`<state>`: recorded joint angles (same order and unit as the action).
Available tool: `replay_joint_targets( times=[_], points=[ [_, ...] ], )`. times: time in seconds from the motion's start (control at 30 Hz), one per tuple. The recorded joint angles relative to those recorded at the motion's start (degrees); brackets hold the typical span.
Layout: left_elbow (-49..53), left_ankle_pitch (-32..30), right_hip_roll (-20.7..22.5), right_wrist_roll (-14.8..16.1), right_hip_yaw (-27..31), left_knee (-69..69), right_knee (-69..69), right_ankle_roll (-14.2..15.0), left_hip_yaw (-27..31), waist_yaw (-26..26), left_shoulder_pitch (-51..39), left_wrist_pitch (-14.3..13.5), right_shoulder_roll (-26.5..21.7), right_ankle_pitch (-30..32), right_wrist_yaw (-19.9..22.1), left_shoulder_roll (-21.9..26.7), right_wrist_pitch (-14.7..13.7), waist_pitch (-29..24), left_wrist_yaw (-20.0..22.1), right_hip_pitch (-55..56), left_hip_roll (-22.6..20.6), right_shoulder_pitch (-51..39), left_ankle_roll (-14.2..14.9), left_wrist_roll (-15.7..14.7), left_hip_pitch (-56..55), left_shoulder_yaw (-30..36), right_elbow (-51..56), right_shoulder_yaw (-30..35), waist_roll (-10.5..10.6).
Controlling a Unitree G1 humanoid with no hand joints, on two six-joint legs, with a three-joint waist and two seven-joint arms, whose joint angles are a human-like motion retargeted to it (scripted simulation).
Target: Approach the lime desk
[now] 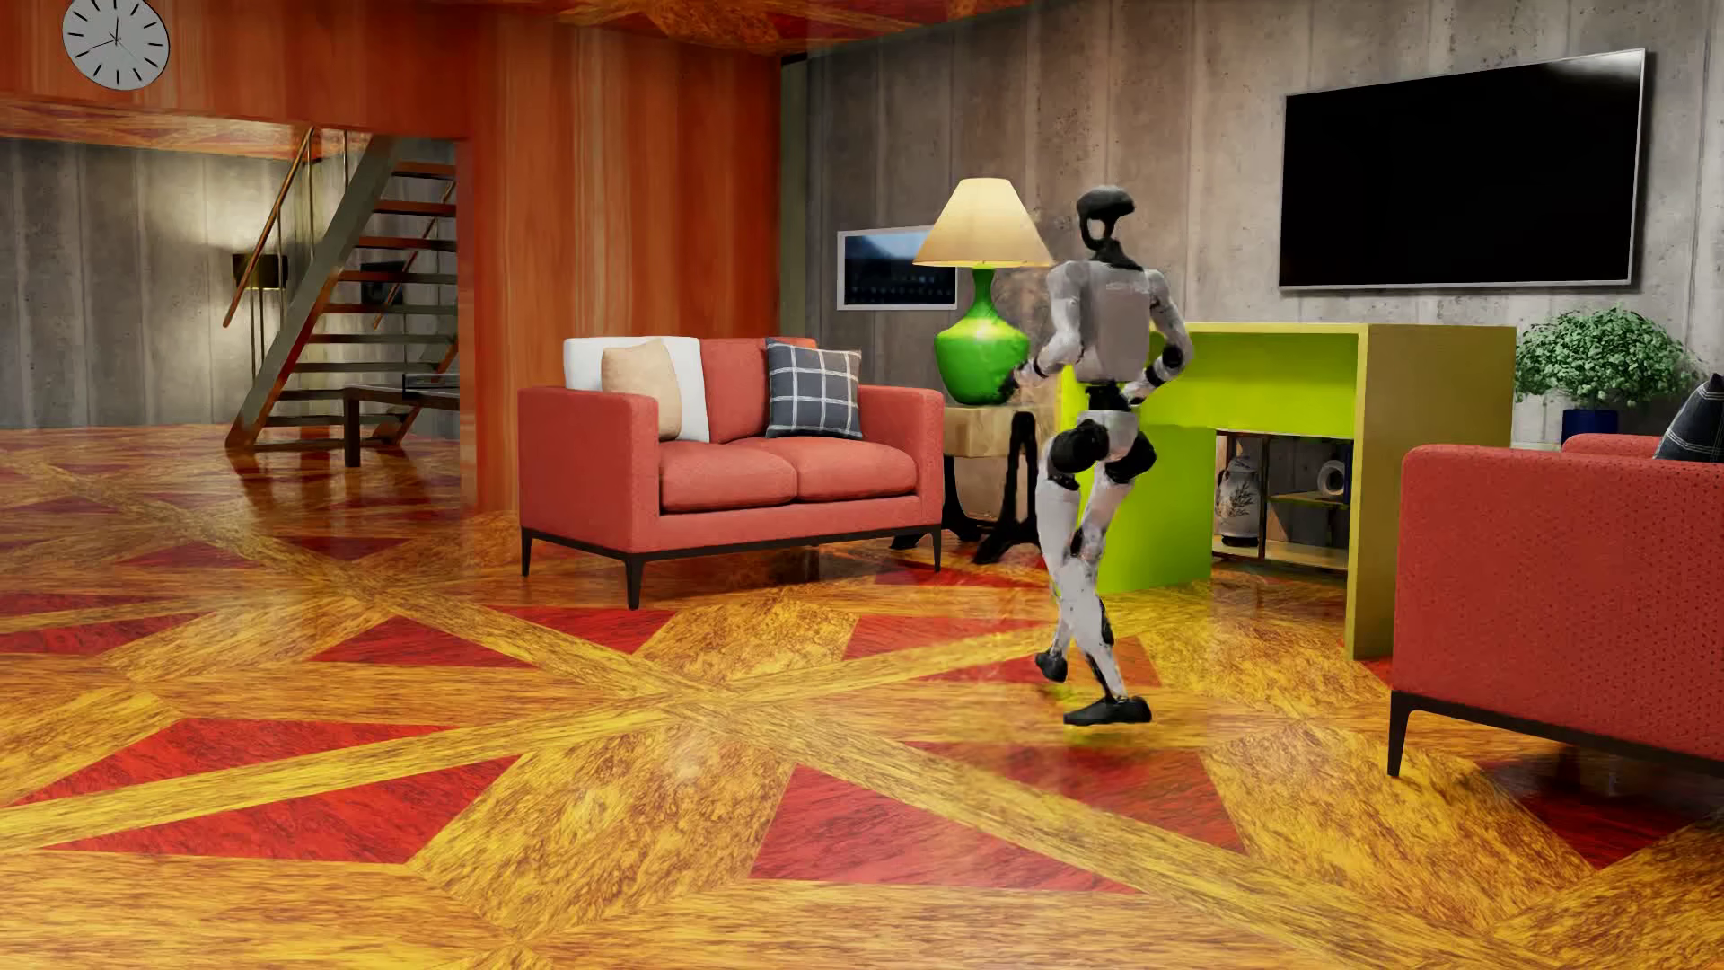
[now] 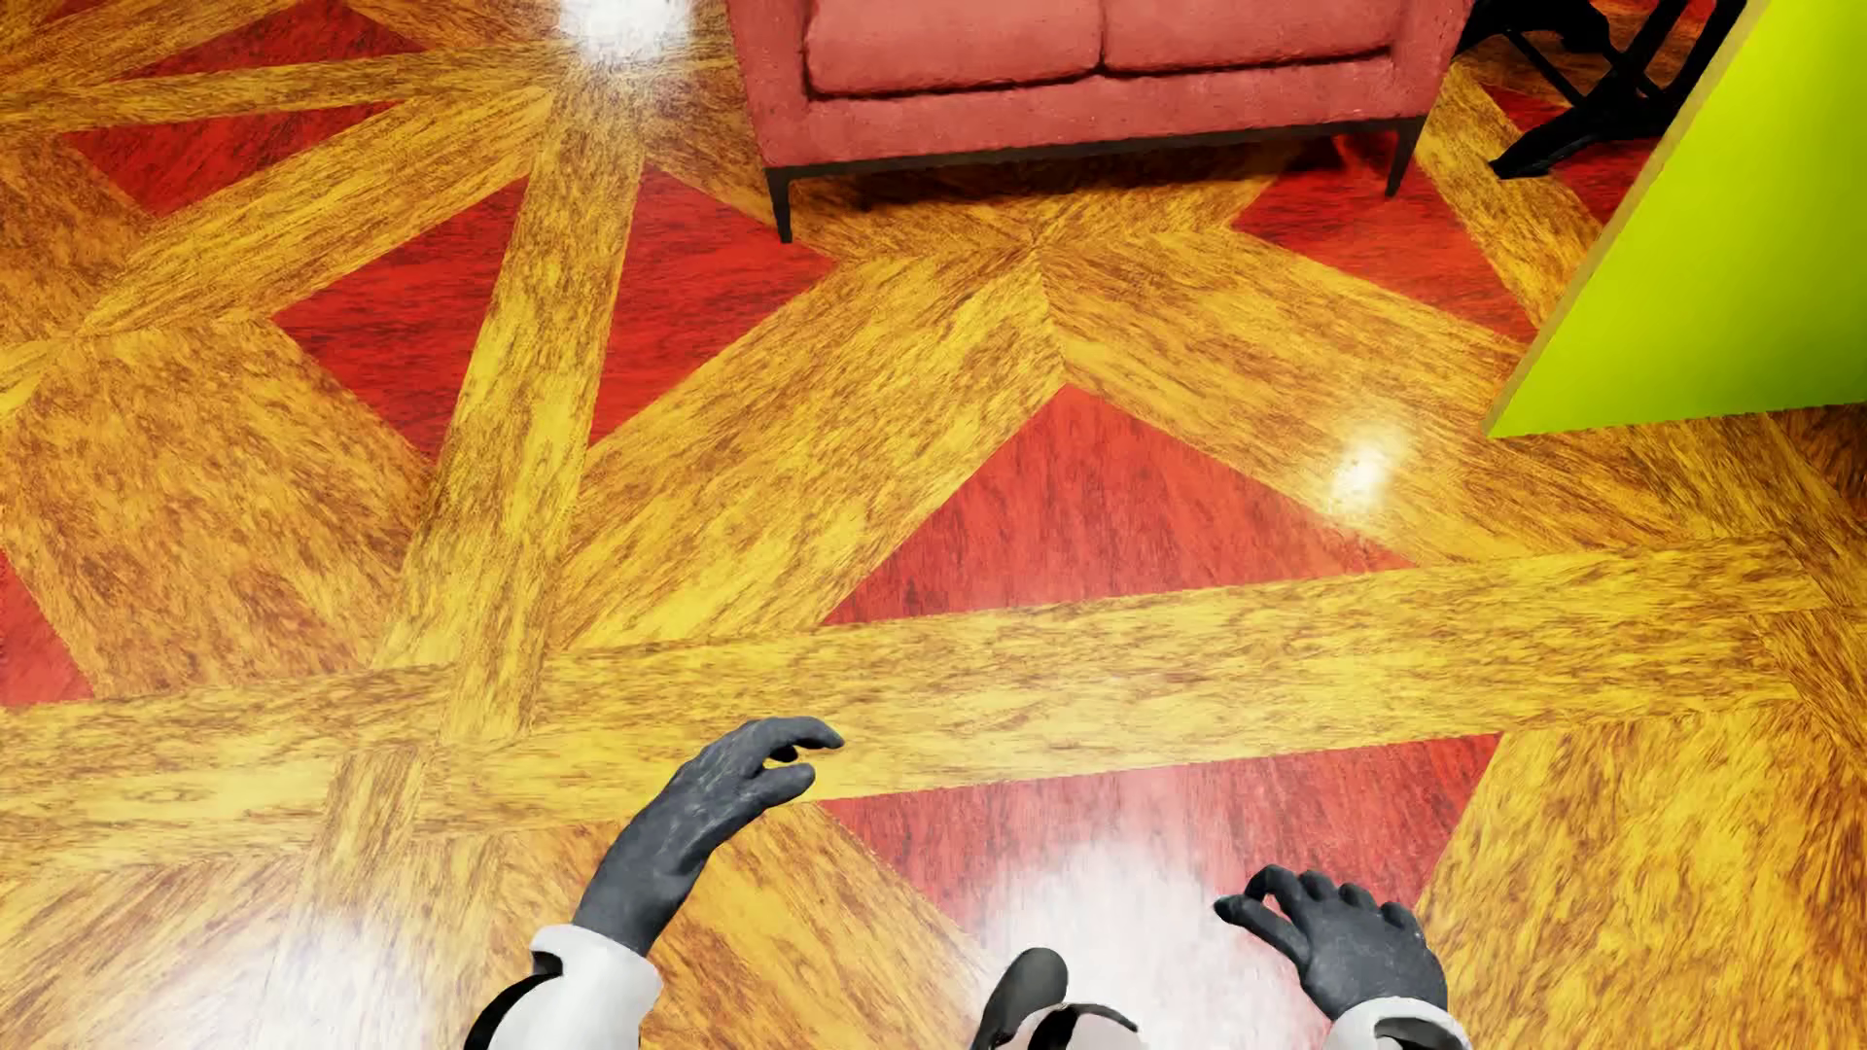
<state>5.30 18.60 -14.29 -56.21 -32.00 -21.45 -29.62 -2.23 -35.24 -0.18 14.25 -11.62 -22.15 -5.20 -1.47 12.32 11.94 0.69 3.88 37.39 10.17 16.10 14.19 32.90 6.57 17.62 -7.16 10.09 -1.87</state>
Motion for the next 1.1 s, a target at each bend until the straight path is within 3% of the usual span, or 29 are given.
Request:
replay_joint_targets(
  times=[0.03,0.07,0.13,0.17,0.2,0.23,0.27,0.33,0.37,0.4,0.5,0.53,0.57,0.6,0.67,0.77,0.83,0.93,0.97,1.03,1.07,1.1],
  points=[
    [-1.22,-1.47,2.17,1.29,-3.02,-3.23,2.74,-10.86,-0.34,-0.72,-0.38,0.48,1.98,2.19,0.21,0.60,-0.04,0.23,0.69,-3.08,1.37,2.73,0.04,2.97,1.84,-0.06,1.61,-3.72,-0.15],
    [-2.10,-6.70,3.93,2.92,-1.91,-12.37,1.50,-11.92,2.28,-1.33,0.20,0.64,4.51,0.02,0.67,0.92,-0.30,0.14,1.19,-5.40,5.33,5.49,0.80,6.33,1.04,-0.88,2.84,-7.00,0.03],
    [-4.23,-18.44,8.04,2.29,0.92,-36.30,-3.39,-11.97,10.28,-1.32,2.26,2.76,8.22,-5.80,0.75,-1.25,-0.26,-0.92,2.62,-8.75,13.72,7.09,-11.14,12.60,-7.19,-3.65,2.44,-10.46,1.35],
    [-5.32,-18.92,10.24,-0.91,2.80,-44.59,-4.71,-11.99,13.13,-0.69,4.36,3.30,8.98,-7.63,0.15,-3.92,-0.68,-1.43,3.18,-9.96,15.29,6.12,-9.17,14.59,-11.97,-5.67,1.12,-11.09,2.20],
    [-6.30,-16.56,12.60,-4.57,5.53,-49.71,-4.21,-11.90,17.60,0.26,6.15,3.32,9.26,-8.33,-0.75,-6.47,-1.46,-1.79,3.40,-11.60,12.88,4.50,-7.25,15.09,-17.83,-7.71,-0.01,-10.59,2.73],
    [-6.57,-15.46,14.92,-6.86,9.05,-51.49,-2.30,-11.35,20.52,1.04,8.34,2.97,9.47,-8.25,-1.51,-8.08,-3.10,-1.92,3.33,-13.67,10.57,2.92,-3.85,14.10,-22.72,-9.71,-0.86,-9.56,2.91],
    [-6.98,-12.66,17.07,-6.96,12.96,-50.08,-0.15,-10.49,20.70,1.62,10.07,2.98,10.07,-8.05,-2.27,-9.01,-4.16,-1.88,2.71,-15.87,10.60,0.76,-1.02,12.29,-26.04,-11.64,-1.67,-7.54,3.00],
    [-8.18,-7.77,20.06,-2.96,20.75,-40.61,2.70,-8.52,18.88,2.82,12.79,3.57,11.70,-8.86,-3.62,-8.90,-5.69,-1.72,0.97,-20.04,12.79,-2.74,-2.24,9.68,-30.41,-14.88,-3.01,-3.02,3.28],
    [-7.82,-6.22,21.15,-0.89,24.54,-33.54,3.07,-7.49,19.23,3.39,13.68,4.83,12.72,-10.02,-3.78,-8.40,-6.10,-1.63,0.39,-21.61,13.26,-4.79,-2.89,10.11,-32.07,-16.02,-4.83,-0.51,3.48],
    [-7.92,-6.42,22.19,0.74,28.49,-25.99,3.02,-6.40,22.76,3.93,14.29,5.79,13.40,-11.24,-4.06,-7.85,-6.20,-1.57,0.43,-22.88,12.35,-6.54,-2.76,10.80,-33.69,-17.35,-6.11,1.57,3.70],
    [-11.27,-17.77,23.68,2.85,39.58,-2.46,3.29,-2.99,43.35,4.60,14.46,7.96,14.40,-14.02,-2.24,-8.11,-3.86,-1.20,1.63,-26.34,6.59,-8.83,-0.59,10.50,-32.99,-21.24,-9.39,5.25,4.62],
    [-13.13,-20.52,23.32,3.43,42.66,2.58,2.91,-1.94,46.79,4.19,14.20,8.44,14.26,-14.76,-1.46,-8.43,-2.44,-1.07,2.02,-27.10,4.89,-8.67,-0.03,9.97,-31.37,-22.06,-11.05,5.79,4.91],
    [-14.98,-19.48,22.40,4.18,45.20,2.19,2.16,-0.80,44.97,3.48,13.77,8.79,13.79,-15.65,-0.87,-8.63,-0.85,-1.01,2.20,-27.53,4.44,-8.22,0.01,9.43,-30.53,-22.37,-13.02,5.85,5.16],
    [-15.91,-13.30,21.62,5.09,47.06,-0.42,0.37,0.45,40.74,2.88,13.91,9.13,13.79,-16.88,0.12,-8.42,0.93,-0.99,2.07,-27.37,5.34,-7.65,0.13,9.07,-29.80,-22.20,-15.83,5.68,5.47],
    [-20.22,-7.25,18.99,8.08,50.27,-1.98,-2.82,2.36,34.00,2.29,10.89,10.64,12.10,-16.20,1.14,-7.68,4.13,-1.04,1.97,-26.50,4.65,-5.46,-1.93,7.54,-27.22,-20.53,-19.94,2.54,5.77],
    [-29.49,-4.01,15.79,15.57,52.71,-0.13,-15.67,7.45,24.21,2.03,5.02,15.42,11.83,-6.91,5.78,-6.12,10.31,-1.42,0.88,-18.81,1.49,-4.63,-4.90,3.68,-21.96,-17.46,-29.35,-4.05,4.38],
    [-35.23,-2.32,11.69,18.82,46.66,1.13,-27.88,12.04,17.79,2.33,1.30,17.23,10.99,0.14,6.20,-3.54,12.32,-1.84,-0.53,-9.76,-0.35,-4.99,-6.66,3.77,-18.68,-14.89,-34.93,-3.59,3.10],
    [-42.07,0.20,0.31,20.00,26.72,1.21,-32.06,1.20,11.41,1.25,-2.37,20.55,9.18,-5.35,2.10,-2.45,9.96,-1.90,-0.82,-3.06,-2.81,-3.61,-8.81,3.13,-15.93,-15.42,-38.68,1.80,1.23],
    [-43.73,0.89,-0.07,20.38,20.48,1.33,-28.13,-0.29,10.01,0.70,-2.90,21.75,9.00,-6.77,0.58,-2.77,9.13,-1.66,-0.27,-3.66,-3.25,-2.54,-9.30,2.87,-15.21,-16.94,-38.87,2.76,0.90],
    [-45.52,2.14,4.36,19.99,11.94,1.74,-14.80,2.73,6.95,0.01,-3.06,23.23,8.82,-7.63,-2.27,-3.82,8.44,-1.08,0.89,-6.68,-3.63,-1.05,-9.53,2.89,-13.30,-19.23,-38.33,4.27,0.69],
    [-45.74,2.47,5.63,19.56,5.54,2.88,-7.72,-5.53,5.41,-0.01,-2.79,23.04,9.02,-5.34,-3.21,-3.96,8.33,-0.71,0.89,-9.93,-3.76,-0.58,-9.38,3.36,-11.88,-19.36,-37.78,4.56,0.65],
    [-45.79,3.10,6.07,19.18,-0.16,3.63,-2.38,-7.47,4.22,0.02,-2.51,22.45,9.34,-7.85,-3.54,-3.83,8.39,-0.33,0.36,-13.71,-3.86,-0.19,-9.13,4.03,-10.61,-18.94,-37.17,4.39,0.69]
  ],
)
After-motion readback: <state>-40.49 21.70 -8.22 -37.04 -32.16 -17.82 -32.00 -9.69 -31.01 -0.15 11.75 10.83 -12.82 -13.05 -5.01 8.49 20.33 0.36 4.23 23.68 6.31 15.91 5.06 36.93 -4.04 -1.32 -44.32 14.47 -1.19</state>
